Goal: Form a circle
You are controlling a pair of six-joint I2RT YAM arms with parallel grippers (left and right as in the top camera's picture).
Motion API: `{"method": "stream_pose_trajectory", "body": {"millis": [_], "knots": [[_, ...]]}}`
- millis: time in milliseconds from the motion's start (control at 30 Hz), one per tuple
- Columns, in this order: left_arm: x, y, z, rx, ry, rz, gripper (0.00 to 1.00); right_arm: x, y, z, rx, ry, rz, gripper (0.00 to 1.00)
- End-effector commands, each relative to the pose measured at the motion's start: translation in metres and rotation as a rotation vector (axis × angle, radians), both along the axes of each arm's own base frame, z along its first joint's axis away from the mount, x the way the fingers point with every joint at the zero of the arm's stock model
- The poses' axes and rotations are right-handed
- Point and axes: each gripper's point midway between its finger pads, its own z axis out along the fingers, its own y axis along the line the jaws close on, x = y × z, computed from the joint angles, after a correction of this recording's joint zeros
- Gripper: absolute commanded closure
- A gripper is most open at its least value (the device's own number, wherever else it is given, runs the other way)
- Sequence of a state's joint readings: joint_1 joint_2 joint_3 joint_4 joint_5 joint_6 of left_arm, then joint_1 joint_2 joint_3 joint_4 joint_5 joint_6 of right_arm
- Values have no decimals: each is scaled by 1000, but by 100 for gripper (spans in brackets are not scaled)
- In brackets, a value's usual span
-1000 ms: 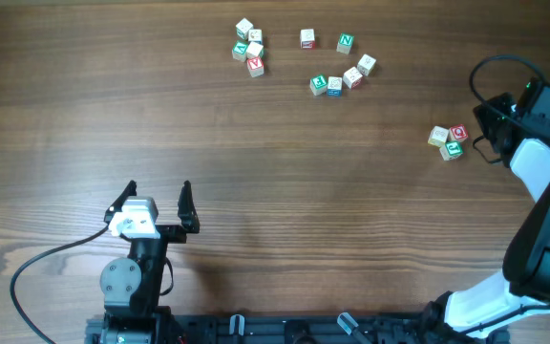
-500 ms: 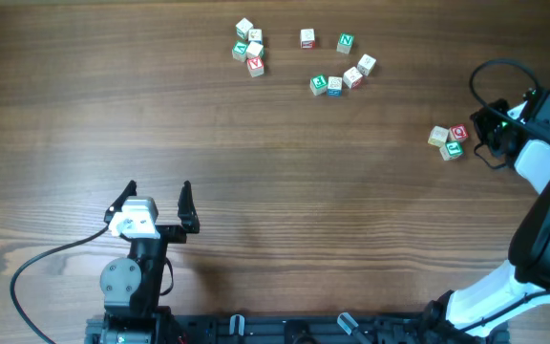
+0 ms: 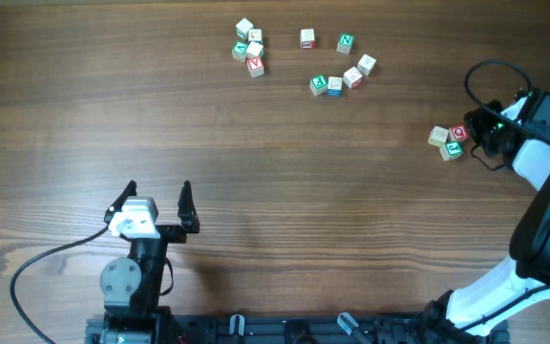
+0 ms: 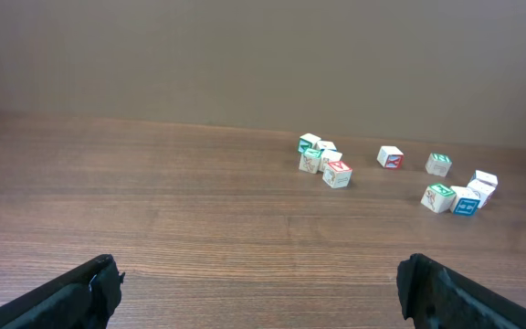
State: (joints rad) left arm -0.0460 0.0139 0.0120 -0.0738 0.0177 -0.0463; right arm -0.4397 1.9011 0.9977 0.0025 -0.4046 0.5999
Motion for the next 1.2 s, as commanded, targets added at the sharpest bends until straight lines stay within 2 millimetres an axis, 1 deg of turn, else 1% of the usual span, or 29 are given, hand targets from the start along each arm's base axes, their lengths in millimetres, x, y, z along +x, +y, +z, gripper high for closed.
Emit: {"method": "stream_pose_trajectory", "body": {"millis": [0,300,1167], "knots": [[0,-4,-1,-8,-1,-20,0,4,2,0,6,-9,27,96],[0,-4,-1,-8,-1,-20,0,1,7,-1,28,4,39,96],[0,-4,-1,-8,-1,-20,0,-1,9,-3,35,13,48,96]]}}
